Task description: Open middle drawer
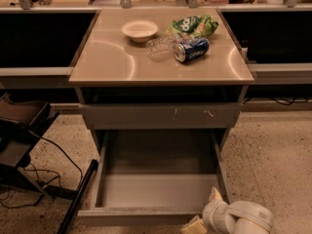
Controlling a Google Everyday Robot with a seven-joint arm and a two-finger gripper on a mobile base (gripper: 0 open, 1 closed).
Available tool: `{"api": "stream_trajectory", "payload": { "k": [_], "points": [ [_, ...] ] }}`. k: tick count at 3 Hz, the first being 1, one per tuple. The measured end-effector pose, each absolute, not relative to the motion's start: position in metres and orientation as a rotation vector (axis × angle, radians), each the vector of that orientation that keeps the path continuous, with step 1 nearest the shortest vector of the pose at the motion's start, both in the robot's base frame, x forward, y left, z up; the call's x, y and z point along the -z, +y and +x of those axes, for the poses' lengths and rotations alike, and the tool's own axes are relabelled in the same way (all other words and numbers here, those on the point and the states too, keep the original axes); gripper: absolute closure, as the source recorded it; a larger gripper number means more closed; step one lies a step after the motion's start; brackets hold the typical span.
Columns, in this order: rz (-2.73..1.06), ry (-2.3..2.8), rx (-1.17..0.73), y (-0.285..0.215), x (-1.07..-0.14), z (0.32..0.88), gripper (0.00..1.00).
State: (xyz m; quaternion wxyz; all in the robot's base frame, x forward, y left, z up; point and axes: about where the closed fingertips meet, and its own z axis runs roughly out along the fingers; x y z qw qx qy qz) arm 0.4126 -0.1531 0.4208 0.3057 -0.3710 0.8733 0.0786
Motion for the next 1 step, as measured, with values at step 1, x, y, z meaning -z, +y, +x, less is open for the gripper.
{"api": "stream_trajectory", "payload": {
  "k": [1],
  "points": [
    [-0.982,2.312,-0.208,-0.1531,-0.4208,0.4126,0.00]
  ]
}}
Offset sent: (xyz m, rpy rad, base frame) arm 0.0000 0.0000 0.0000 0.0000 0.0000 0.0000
